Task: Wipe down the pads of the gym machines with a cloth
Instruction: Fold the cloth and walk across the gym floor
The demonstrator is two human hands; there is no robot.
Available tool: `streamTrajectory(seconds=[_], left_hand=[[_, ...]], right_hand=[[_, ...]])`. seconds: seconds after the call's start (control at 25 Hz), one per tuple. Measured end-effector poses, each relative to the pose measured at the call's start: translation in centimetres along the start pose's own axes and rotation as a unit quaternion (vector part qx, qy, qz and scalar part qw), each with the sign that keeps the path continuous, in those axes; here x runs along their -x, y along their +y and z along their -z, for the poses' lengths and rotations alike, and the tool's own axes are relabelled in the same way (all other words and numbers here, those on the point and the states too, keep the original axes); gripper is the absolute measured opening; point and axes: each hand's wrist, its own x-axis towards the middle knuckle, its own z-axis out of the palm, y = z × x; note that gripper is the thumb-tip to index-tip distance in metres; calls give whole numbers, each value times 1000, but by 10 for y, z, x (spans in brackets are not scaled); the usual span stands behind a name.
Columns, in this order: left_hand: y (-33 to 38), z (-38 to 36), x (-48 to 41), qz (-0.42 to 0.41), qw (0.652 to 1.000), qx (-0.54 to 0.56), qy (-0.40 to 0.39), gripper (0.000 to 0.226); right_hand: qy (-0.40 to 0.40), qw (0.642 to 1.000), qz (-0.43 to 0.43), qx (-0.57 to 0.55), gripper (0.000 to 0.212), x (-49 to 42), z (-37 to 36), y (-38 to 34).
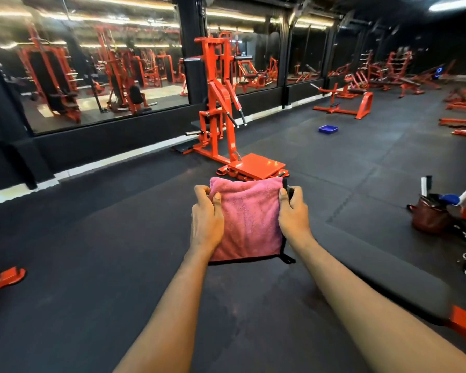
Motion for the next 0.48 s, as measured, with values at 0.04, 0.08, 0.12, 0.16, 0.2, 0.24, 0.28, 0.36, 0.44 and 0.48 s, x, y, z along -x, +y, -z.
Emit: streamTrajectory(seconds=[0.04, 0.08, 0.12, 0.16, 0.2, 0.24, 0.28, 0.36, 0.44, 0.48], left_hand=[[-11, -9, -35, -3, 1000, 0, -4, 14], [-20, -16, -65, -7, 1000, 3, -9, 14], [-26, -23, -94, -13, 1000, 6, -15, 15], [-34, -33, -130, -20, 1000, 7, -23, 15], [-40, -45, -165, -26, 999, 9, -29, 15], [-47, -59, -198, -28, 999, 12, -33, 15], [-54, -74, -228, -27, 999, 15, -36, 16], [-69, -111, -281, -35, 998, 22, -50, 17], [-84, -149, -324, -48, 996, 28, -66, 18], [-92, -172, -350, -54, 995, 31, -74, 17]], right_hand=[[8, 1000, -3, -1, 20, -30, -21, 2], [16, 1000, -7, -1, 21, -57, -37, 3], [24, 1000, -9, 0, 21, -81, -51, 3], [32, 999, -8, -1, 21, -111, -69, 3], [40, 999, -8, -1, 21, -141, -84, 3], [48, 999, -8, 1, 21, -170, -96, 5], [57, 998, -10, 4, 22, -198, -105, 10], [77, 997, -15, 10, 23, -254, -122, 25], [93, 995, -27, 11, 23, -306, -134, 47], [100, 994, -31, 10, 22, -337, -140, 60]])
